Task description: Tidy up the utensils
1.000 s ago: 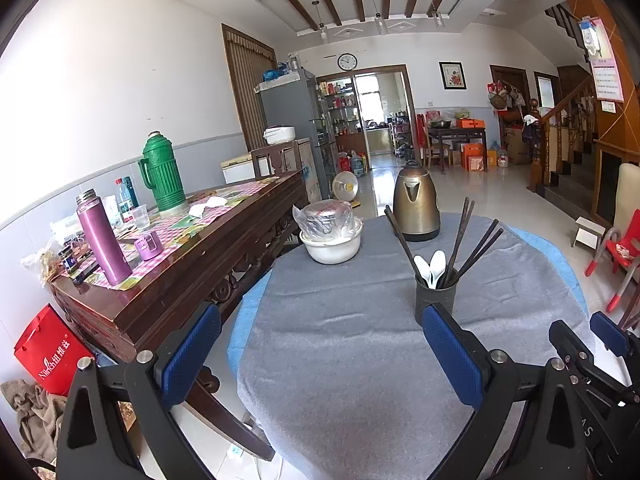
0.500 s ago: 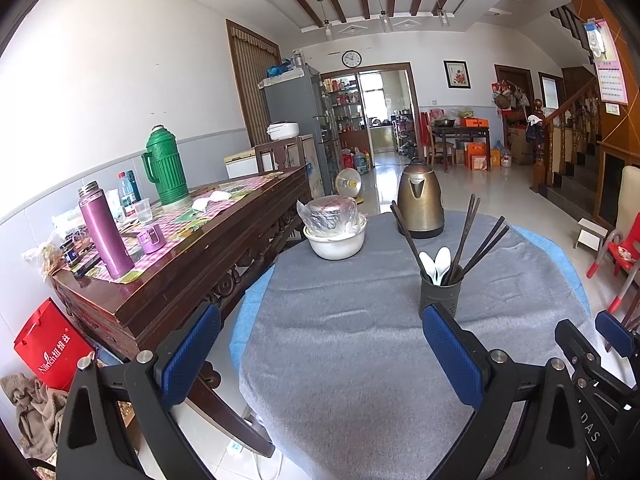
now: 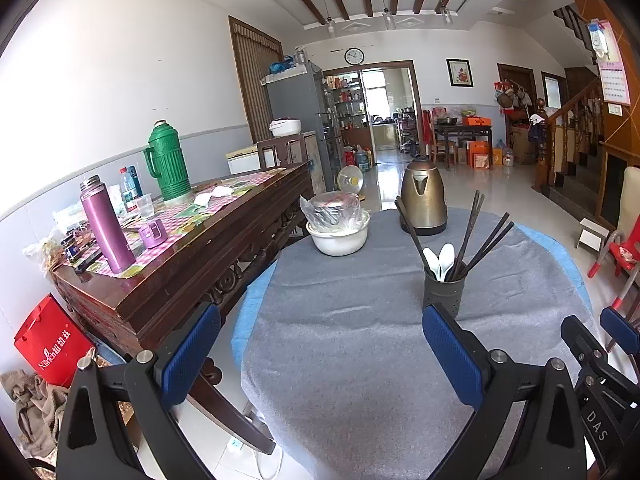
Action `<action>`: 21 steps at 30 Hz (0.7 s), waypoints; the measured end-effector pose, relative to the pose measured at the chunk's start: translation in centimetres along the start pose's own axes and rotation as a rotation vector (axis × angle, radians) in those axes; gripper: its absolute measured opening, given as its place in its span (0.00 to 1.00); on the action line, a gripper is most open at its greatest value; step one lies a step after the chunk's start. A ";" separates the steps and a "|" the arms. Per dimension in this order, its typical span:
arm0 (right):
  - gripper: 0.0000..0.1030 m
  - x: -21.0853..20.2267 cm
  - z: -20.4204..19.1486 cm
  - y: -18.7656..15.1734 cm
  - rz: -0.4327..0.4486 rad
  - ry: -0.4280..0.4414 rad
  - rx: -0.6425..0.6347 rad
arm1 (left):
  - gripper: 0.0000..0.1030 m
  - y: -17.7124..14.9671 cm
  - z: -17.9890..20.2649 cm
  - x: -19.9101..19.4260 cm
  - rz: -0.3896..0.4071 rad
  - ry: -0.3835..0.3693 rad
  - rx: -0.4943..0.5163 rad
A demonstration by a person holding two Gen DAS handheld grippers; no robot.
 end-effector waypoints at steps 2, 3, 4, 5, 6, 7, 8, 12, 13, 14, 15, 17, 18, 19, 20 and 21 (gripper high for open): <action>0.61 0.0 0.0 0.0 0.000 0.000 -0.001 | 0.98 0.0 -0.1 0.0 -0.002 0.000 -0.002; 0.61 0.0 0.0 0.0 0.001 0.000 0.000 | 0.98 -0.1 -0.2 0.1 -0.003 0.003 -0.002; 0.61 0.0 0.0 0.0 0.000 0.000 -0.001 | 0.98 -0.1 -0.3 0.2 -0.004 0.002 -0.003; 0.61 0.0 0.0 0.0 0.000 0.000 -0.001 | 0.98 0.0 -0.3 0.2 -0.006 0.001 -0.004; 0.61 0.0 0.0 0.0 0.001 0.000 -0.001 | 0.98 0.0 -0.3 0.2 -0.007 0.002 -0.005; 0.61 0.0 0.0 0.0 0.000 0.000 0.000 | 0.98 -0.1 -0.3 0.2 -0.008 0.003 -0.005; 0.61 0.0 0.0 0.0 0.000 0.001 0.000 | 0.98 -0.2 -0.4 0.2 -0.009 0.003 -0.004; 0.61 0.0 0.0 0.0 0.000 0.001 -0.001 | 0.98 -0.3 -0.5 0.3 -0.012 0.005 -0.008; 0.61 0.0 0.0 0.0 0.000 0.000 -0.001 | 0.98 -0.3 -0.6 0.3 -0.012 0.005 -0.008; 0.61 0.0 0.0 0.0 0.001 0.000 -0.001 | 0.98 -0.3 -0.6 0.3 -0.012 0.007 -0.009; 0.61 0.0 0.0 0.0 0.000 0.000 -0.001 | 0.98 -0.3 -0.7 0.4 -0.013 0.007 -0.009; 0.61 0.0 0.1 0.0 -0.001 0.001 -0.001 | 0.98 -0.3 -0.8 0.4 -0.014 0.007 -0.010; 0.61 -0.1 0.1 0.0 -0.002 0.001 -0.002 | 0.98 -0.4 -0.8 0.5 -0.014 0.008 -0.011; 0.61 0.0 0.1 0.0 -0.002 0.001 -0.002 | 0.98 -0.4 -0.9 0.5 -0.015 0.009 -0.011; 0.61 0.0 0.1 0.0 -0.002 0.001 -0.003 | 0.98 -0.4 -0.9 0.6 -0.017 0.009 -0.010; 0.61 0.0 0.1 0.0 -0.001 0.001 -0.003 | 0.98 -0.4 -0.9 0.7 -0.018 0.010 -0.010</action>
Point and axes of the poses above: each gripper's, at about its wrist camera, not at the fingertips, and x roughly the way its jaws point, z to its right, y to its top, the point moved 8 cm from there along x, roughly the way its jaws point
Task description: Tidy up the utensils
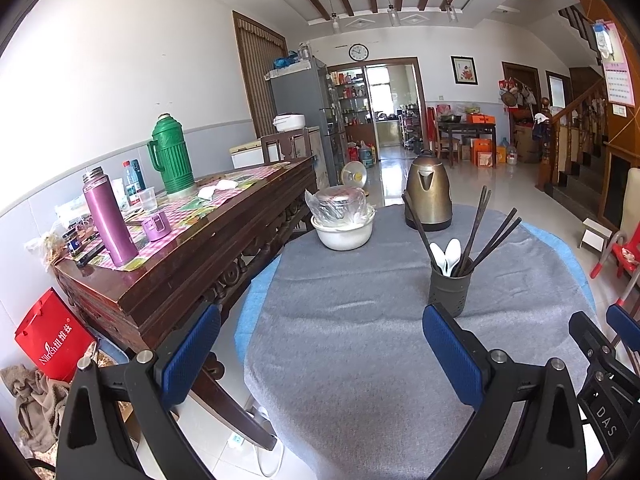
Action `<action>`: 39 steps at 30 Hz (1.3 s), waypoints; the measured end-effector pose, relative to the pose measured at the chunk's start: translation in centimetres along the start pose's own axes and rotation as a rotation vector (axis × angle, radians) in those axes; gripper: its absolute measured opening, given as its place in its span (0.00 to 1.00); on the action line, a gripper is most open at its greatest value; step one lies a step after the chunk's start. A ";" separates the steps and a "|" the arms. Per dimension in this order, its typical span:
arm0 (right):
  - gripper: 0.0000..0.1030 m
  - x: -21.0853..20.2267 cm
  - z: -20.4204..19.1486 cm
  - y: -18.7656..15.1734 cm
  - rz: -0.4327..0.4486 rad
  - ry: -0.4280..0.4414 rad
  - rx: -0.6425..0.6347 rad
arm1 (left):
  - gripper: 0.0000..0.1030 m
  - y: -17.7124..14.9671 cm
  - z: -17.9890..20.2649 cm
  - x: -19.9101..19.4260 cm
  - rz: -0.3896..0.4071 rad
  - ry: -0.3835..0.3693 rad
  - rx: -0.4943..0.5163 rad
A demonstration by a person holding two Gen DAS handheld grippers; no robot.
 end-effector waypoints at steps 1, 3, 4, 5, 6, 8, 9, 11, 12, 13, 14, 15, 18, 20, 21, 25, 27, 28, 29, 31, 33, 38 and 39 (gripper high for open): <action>0.61 0.0 0.0 0.0 0.000 0.000 -0.001 | 0.98 0.0 0.0 0.0 0.000 0.000 0.001; 0.61 0.0 0.0 0.0 -0.001 0.000 -0.001 | 0.98 -0.1 0.0 0.0 -0.001 0.002 0.001; 0.61 0.0 0.0 -0.1 -0.001 0.000 -0.002 | 0.98 -0.1 0.0 0.0 -0.001 0.002 0.002; 0.61 0.0 0.0 -0.1 -0.002 0.000 -0.002 | 0.98 -0.1 0.0 0.0 -0.001 0.003 0.002; 0.61 0.0 0.0 -0.1 -0.003 0.001 -0.002 | 0.98 -0.1 0.0 0.0 -0.001 0.002 0.001; 0.61 0.0 0.0 -0.1 -0.004 0.004 -0.005 | 0.98 -0.1 -0.1 0.1 -0.001 0.003 0.000; 0.61 0.1 0.0 -0.2 -0.004 0.004 -0.006 | 0.98 -0.1 -0.2 0.1 -0.001 0.004 -0.001; 0.61 0.1 0.0 -0.2 -0.004 0.005 -0.007 | 0.98 -0.1 -0.2 0.1 -0.001 0.005 -0.002; 0.61 0.1 0.0 -0.2 -0.004 0.005 -0.006 | 0.98 -0.1 -0.2 0.1 -0.001 0.005 -0.002; 0.61 0.1 0.0 -0.2 -0.004 0.006 -0.007 | 0.98 -0.1 -0.4 0.2 -0.002 0.005 -0.004; 0.61 0.1 0.0 -0.2 -0.004 0.006 -0.007 | 0.98 -0.1 -0.4 0.2 -0.002 0.005 -0.005; 0.61 0.1 0.0 -0.2 -0.003 0.006 -0.008 | 0.98 -0.1 -0.4 0.2 -0.002 0.005 -0.006; 0.61 0.1 0.1 -0.1 -0.001 0.007 -0.012 | 0.98 -0.1 -0.5 0.2 -0.001 0.006 -0.007; 0.61 0.1 0.0 -0.1 -0.001 0.008 -0.012 | 0.98 -0.1 -0.6 0.3 -0.001 0.008 -0.009; 0.61 0.1 0.0 -0.1 -0.001 0.007 -0.013 | 0.98 -0.2 -0.6 0.3 -0.001 0.008 -0.008; 0.61 0.1 0.0 -0.1 -0.001 0.008 -0.012 | 0.98 -0.2 -0.6 0.3 -0.002 0.007 -0.007; 0.61 0.1 0.0 -0.1 -0.001 0.006 -0.012 | 0.98 -0.2 -0.5 0.3 -0.004 0.006 -0.007; 0.61 0.1 0.0 -0.1 0.000 0.007 -0.012 | 0.98 -0.2 -0.5 0.3 -0.003 0.005 -0.007; 0.61 0.1 0.0 -0.1 0.000 0.007 -0.012 | 0.98 -0.2 -0.5 0.3 -0.003 0.003 -0.007; 0.61 0.1 0.0 -0.1 0.002 0.006 -0.014 | 0.98 -0.3 -0.4 0.2 -0.004 0.004 -0.004; 0.61 0.1 0.0 0.0 0.002 0.007 -0.015 | 0.98 -0.3 -0.4 0.3 -0.005 0.001 -0.004; 0.61 0.1 0.0 0.0 -0.001 0.007 -0.014 | 0.98 -0.6 -0.4 0.4 -0.010 0.000 -0.007; 0.61 0.1 0.0 -0.1 -0.001 0.007 -0.013 | 0.98 -0.6 -0.4 0.4 -0.010 0.003 -0.006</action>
Point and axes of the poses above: each gripper's, at about its wrist camera, not at the fingertips, and x roughly the way its jaws point, z to its right, y to its top, the point moved 8 cm from there along x, roughly the way its jaws point
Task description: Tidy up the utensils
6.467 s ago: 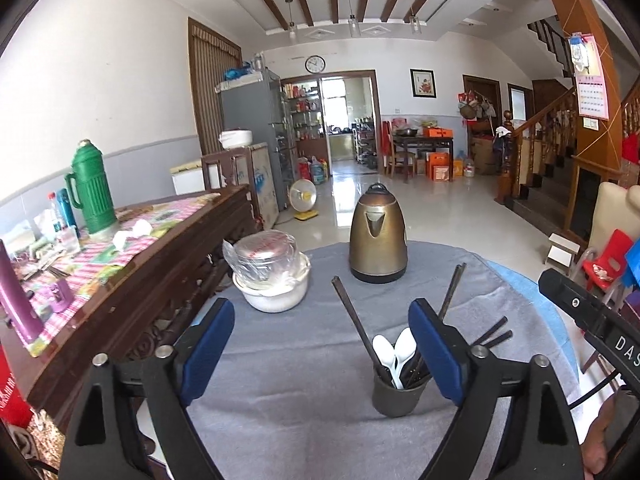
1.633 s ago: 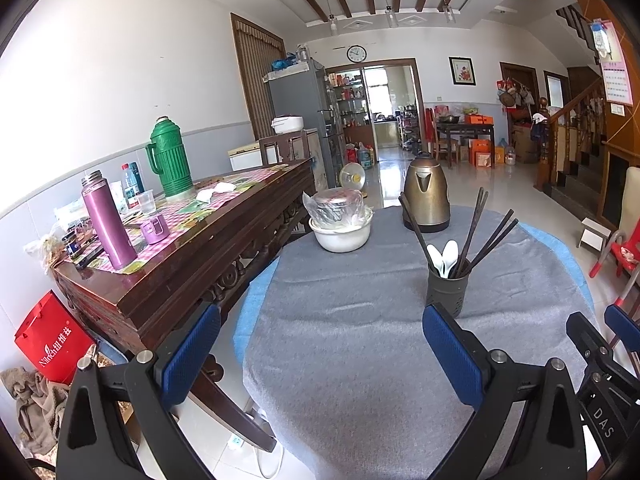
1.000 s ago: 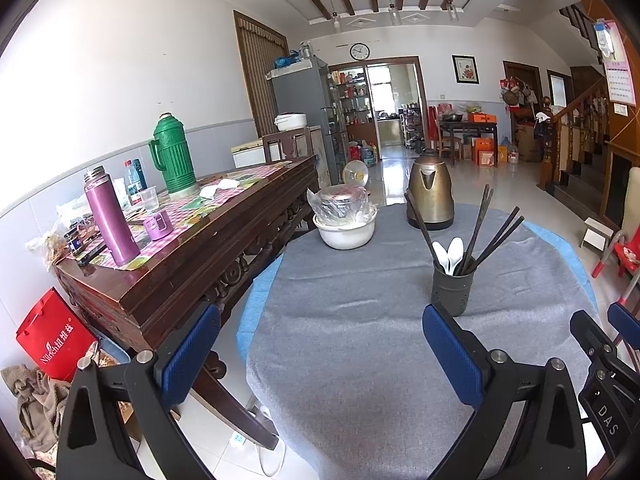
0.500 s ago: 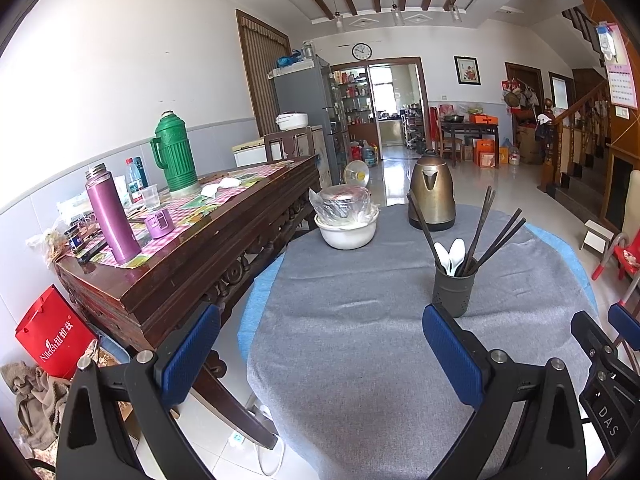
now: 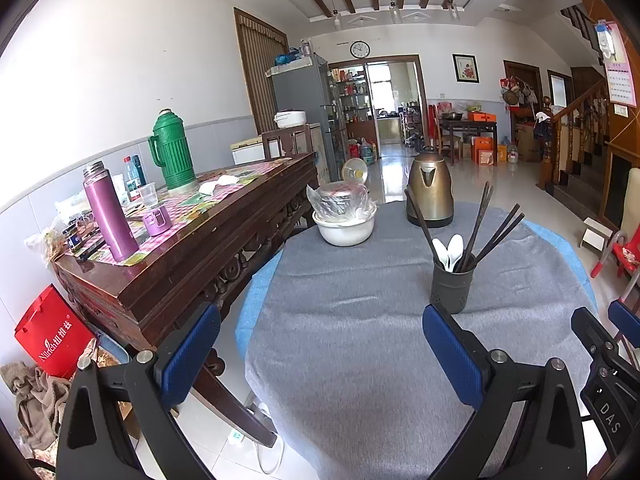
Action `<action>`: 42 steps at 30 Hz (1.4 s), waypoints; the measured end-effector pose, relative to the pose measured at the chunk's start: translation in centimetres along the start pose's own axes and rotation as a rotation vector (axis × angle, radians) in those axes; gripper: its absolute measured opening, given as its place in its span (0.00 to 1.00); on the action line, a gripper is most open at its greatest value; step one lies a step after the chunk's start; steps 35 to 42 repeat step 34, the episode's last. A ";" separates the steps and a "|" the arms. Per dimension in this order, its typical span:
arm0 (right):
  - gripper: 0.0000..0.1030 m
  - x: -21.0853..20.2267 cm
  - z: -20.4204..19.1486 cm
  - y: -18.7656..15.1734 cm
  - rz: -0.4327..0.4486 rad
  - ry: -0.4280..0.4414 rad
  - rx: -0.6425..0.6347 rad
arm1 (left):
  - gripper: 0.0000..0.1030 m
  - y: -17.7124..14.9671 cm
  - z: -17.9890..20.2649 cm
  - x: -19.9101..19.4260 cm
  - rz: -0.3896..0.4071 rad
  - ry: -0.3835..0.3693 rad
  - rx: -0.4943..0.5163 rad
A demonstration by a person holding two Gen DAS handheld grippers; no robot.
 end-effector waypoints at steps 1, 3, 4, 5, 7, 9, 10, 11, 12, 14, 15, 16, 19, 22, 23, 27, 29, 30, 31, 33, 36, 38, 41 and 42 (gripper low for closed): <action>0.61 0.0 0.0 0.0 0.001 -0.001 -0.001 | 0.98 0.0 -0.1 0.0 0.000 0.001 0.000; 0.61 0.1 0.0 0.0 0.000 -0.001 -0.002 | 0.98 0.0 0.0 0.1 -0.003 -0.002 -0.002; 0.61 0.1 0.0 0.0 0.000 -0.001 -0.001 | 0.98 0.0 -0.1 0.1 -0.003 -0.001 -0.002; 0.61 0.1 0.0 0.0 0.000 -0.001 -0.001 | 0.98 -0.1 0.0 0.1 -0.004 -0.001 -0.002; 0.61 0.1 0.0 0.0 0.000 -0.001 -0.002 | 0.98 -0.1 0.0 0.1 -0.006 -0.003 -0.001; 0.61 0.1 -0.1 0.0 0.001 -0.001 -0.002 | 0.98 -0.1 0.0 0.2 -0.007 -0.003 0.001; 0.61 0.1 0.0 0.0 0.001 -0.001 -0.001 | 0.98 -0.2 0.0 0.2 -0.008 -0.005 0.001; 0.61 0.1 -0.1 0.0 0.001 -0.001 -0.001 | 0.98 -0.2 0.0 0.3 -0.009 -0.005 0.001; 0.61 0.1 0.0 0.0 0.001 -0.002 -0.002 | 0.98 -0.2 0.0 0.2 -0.008 -0.004 0.001; 0.61 0.1 0.0 0.0 0.001 -0.002 -0.001 | 0.98 -0.2 0.0 0.3 -0.009 -0.005 0.000; 0.61 0.1 0.0 0.0 0.002 -0.002 0.000 | 0.98 -0.2 0.0 0.3 -0.009 -0.005 0.000; 0.61 0.1 0.0 0.0 0.003 -0.002 0.001 | 0.98 -0.2 0.0 0.3 -0.009 -0.003 0.001; 0.61 0.2 0.0 0.0 0.010 -0.002 -0.002 | 0.98 -0.2 0.0 0.3 -0.009 -0.008 0.001; 0.61 0.4 0.1 0.3 0.012 0.000 -0.015 | 0.98 -0.2 0.2 0.6 -0.009 -0.012 0.001; 0.61 0.6 0.2 0.3 0.009 0.002 -0.013 | 0.98 -0.1 0.3 0.9 -0.011 -0.014 0.005; 0.61 1.4 1.3 0.5 -0.004 -0.012 -0.010 | 0.98 0.2 1.0 2.1 -0.026 -0.026 -0.004; 0.61 2.1 2.2 0.6 -0.010 -0.016 -0.007 | 0.98 0.1 1.6 3.0 -0.037 -0.038 -0.005; 0.63 2.7 2.7 0.7 -0.014 -0.021 -0.003 | 0.98 0.0 2.0 3.7 -0.042 -0.054 -0.004; 0.64 3.3 3.2 0.8 -0.017 -0.021 0.002 | 0.98 -0.3 2.5 4.3 -0.049 -0.068 -0.005; 0.65 5.2 4.3 0.6 -0.032 -0.023 0.007 | 0.98 -0.9 3.7 6.2 -0.087 -0.101 -0.004; 0.65 6.1 4.7 0.5 -0.042 -0.030 0.007 | 0.98 -1.6 4.7 7.7 -0.128 -0.133 -0.006; 0.65 6.1 4.7 0.5 -0.042 -0.030 0.007 | 0.98 -1.6 4.7 7.7 -0.128 -0.133 -0.006; 0.65 6.1 4.7 0.5 -0.042 -0.030 0.007 | 0.98 -1.6 4.7 7.7 -0.128 -0.133 -0.006; 0.65 6.1 4.7 0.5 -0.042 -0.030 0.007 | 0.98 -1.6 4.7 7.7 -0.128 -0.133 -0.006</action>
Point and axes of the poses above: each gripper's, at about its wrist camera, not at the fingertips, and x roughly the way its jaws point, z to its right, y to its top, the point moved 8 cm from there along x, roughly the way its jaws point
